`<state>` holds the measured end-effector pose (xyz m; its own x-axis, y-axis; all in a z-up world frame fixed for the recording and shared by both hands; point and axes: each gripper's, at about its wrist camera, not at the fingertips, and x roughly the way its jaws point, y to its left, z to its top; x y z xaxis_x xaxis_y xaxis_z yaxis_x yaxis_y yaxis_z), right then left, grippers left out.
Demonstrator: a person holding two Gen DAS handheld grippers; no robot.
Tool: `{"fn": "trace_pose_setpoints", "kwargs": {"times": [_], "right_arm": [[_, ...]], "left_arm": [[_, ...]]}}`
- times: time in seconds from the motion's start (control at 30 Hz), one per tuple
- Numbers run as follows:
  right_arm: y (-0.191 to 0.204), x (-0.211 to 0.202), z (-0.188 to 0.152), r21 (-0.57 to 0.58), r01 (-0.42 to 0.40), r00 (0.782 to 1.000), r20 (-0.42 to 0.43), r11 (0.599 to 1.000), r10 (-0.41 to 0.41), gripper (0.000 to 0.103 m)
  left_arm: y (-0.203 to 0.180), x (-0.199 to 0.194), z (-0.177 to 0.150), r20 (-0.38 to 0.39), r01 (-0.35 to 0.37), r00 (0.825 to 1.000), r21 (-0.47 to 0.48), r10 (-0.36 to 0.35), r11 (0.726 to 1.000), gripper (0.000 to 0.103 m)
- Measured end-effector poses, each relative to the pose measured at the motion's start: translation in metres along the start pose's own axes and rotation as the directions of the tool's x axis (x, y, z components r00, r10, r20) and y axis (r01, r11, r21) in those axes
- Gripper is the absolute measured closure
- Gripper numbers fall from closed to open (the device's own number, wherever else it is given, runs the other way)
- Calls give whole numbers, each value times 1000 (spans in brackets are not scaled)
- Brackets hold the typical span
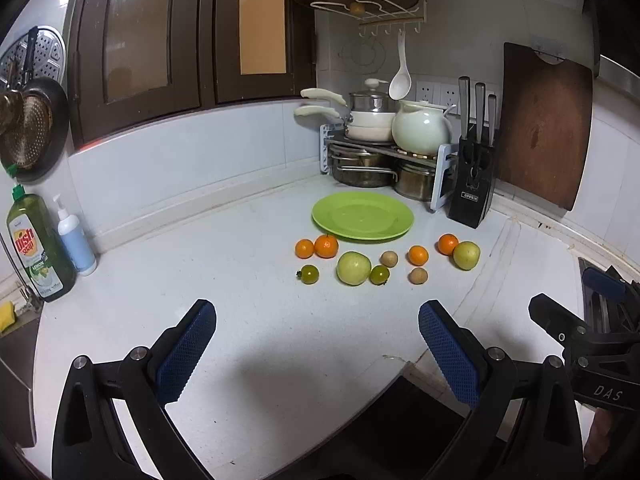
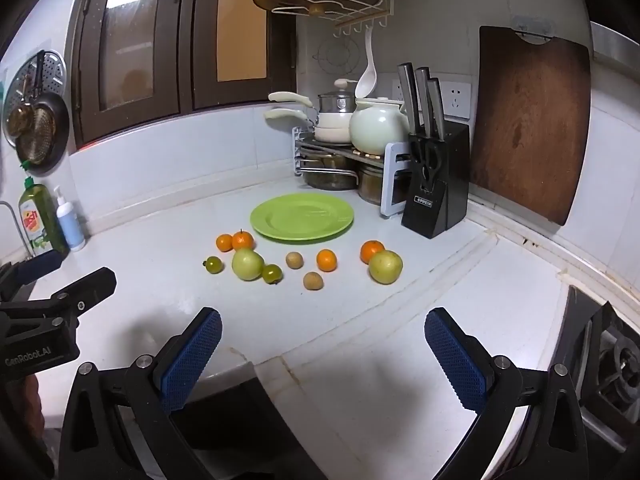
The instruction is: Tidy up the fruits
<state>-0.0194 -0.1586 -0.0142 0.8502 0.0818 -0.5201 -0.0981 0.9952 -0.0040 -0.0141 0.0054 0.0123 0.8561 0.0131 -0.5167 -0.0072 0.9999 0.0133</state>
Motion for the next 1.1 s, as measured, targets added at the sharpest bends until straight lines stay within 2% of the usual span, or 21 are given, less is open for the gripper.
{"fn": "trace_pose_setpoints", "kwargs": {"times": [1.1], "right_arm": [[-1, -9, 7, 4, -29, 999, 28, 1000, 28, 1]], "left_arm": [[-1, -17, 6, 55, -12, 998, 0, 12, 1000, 0]]}}
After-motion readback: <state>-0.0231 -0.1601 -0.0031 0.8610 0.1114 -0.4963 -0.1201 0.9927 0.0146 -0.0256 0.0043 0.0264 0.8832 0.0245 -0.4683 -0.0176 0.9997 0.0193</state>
